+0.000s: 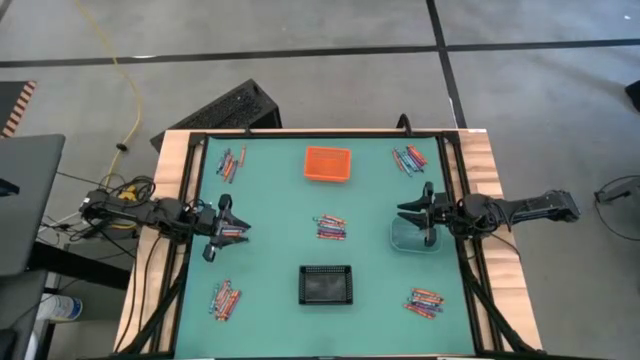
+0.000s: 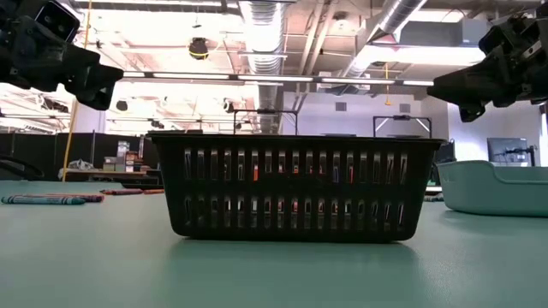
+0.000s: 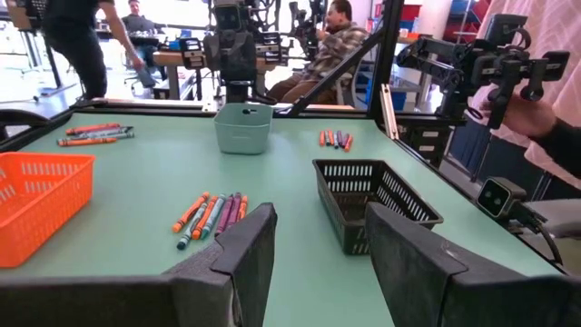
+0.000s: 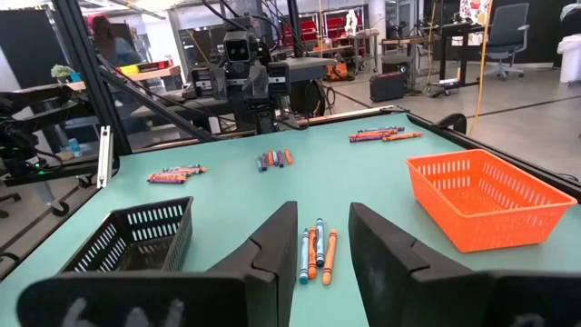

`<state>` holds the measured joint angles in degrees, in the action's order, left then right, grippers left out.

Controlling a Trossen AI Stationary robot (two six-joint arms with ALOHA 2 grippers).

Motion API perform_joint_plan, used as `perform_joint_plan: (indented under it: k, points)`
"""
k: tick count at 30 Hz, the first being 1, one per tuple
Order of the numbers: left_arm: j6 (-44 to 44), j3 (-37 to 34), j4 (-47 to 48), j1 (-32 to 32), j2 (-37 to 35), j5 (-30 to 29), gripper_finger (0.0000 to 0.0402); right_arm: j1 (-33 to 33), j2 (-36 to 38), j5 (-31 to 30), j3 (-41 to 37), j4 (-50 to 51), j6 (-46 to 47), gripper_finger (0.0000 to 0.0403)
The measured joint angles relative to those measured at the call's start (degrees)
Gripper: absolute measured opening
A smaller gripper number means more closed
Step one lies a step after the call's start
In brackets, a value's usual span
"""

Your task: Sort crayons

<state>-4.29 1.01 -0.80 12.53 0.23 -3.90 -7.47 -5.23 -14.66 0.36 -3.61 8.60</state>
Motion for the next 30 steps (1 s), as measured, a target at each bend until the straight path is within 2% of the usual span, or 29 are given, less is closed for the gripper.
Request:
perform_joint_plan:
  k: [3,13,18,22,27,30]
  points:
    - [-1.48,-0.02,-0.18,0.01,-0.01,0.13,0.0162,0.0,0.0,0.0,0.0,0.0,0.0,0.0116]
    - [-16.15,-0.02,-0.35,0.0,0.0,-0.52,0.0162,0.22,0.0,-0.03,0.0,-1.7,-0.03,0.0116]
    - [-19.43,-0.01,-0.84,0.01,0.0,-1.09,0.0162,0.58,0.01,-2.85,0.0,-2.45,-0.03,0.0116]
    - [-20.93,-0.02,-2.32,0.02,0.02,-5.98,0.0162,1.5,0.01,-3.19,0.0,-2.92,-2.82,0.0116]
    - [-18.94,-0.02,-3.1,0.0,0.02,-18.77,0.0162,3.46,0.0,-3.23,0.0,-3.19,-4.22,0.0116]
    - [-16.38,-0.04,-4.5,0.0,0.6,-19.26,0.0162,5.06,-0.41,-3.23,0.01,-3.45,-5.42,0.0116]
